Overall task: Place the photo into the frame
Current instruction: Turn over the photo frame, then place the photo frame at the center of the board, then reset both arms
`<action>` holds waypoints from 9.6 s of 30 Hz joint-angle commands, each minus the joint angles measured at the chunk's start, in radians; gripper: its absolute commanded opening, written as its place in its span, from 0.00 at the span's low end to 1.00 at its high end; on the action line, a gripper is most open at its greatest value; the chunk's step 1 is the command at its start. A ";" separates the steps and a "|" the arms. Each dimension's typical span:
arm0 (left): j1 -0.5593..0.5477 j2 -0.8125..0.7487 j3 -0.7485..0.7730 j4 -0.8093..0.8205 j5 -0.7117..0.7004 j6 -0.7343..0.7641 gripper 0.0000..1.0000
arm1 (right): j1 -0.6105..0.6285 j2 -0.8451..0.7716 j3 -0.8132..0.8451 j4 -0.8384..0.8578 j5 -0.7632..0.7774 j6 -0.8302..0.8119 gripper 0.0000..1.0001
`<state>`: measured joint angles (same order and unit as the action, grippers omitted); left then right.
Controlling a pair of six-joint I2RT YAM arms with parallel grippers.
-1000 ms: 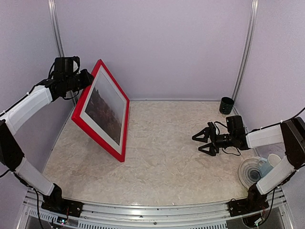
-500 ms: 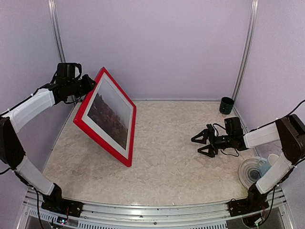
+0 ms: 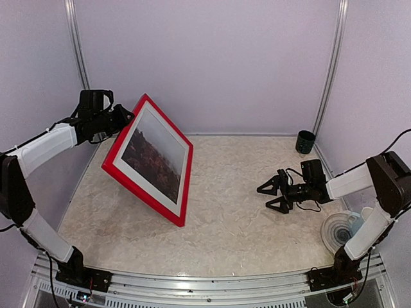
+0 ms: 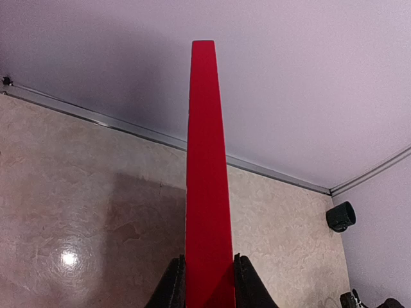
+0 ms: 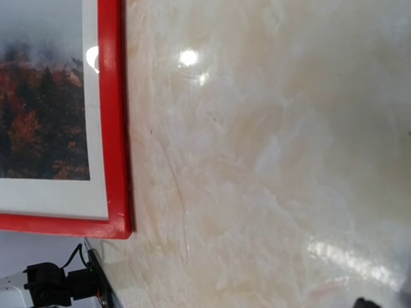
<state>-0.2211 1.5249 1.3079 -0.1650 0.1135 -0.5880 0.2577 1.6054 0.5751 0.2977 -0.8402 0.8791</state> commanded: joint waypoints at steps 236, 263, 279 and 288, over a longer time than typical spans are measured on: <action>-0.448 0.329 -0.466 0.607 0.029 -0.201 0.57 | 0.022 0.142 0.101 -0.122 0.146 -0.129 0.99; -0.430 0.171 -0.459 0.426 -0.266 -0.071 0.96 | 0.019 0.014 0.146 -0.312 0.335 -0.277 0.99; -0.371 -0.189 -0.556 0.329 -0.531 0.155 0.99 | 0.023 -0.312 0.126 -0.281 0.732 -0.559 0.99; -0.371 -0.427 -0.586 0.260 -0.558 0.256 0.99 | 0.037 -0.509 0.154 -0.257 0.714 -0.672 0.99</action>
<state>-0.5968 1.2041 0.7517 0.1181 -0.4313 -0.4160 0.2852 1.1580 0.6857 0.0368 -0.1112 0.2920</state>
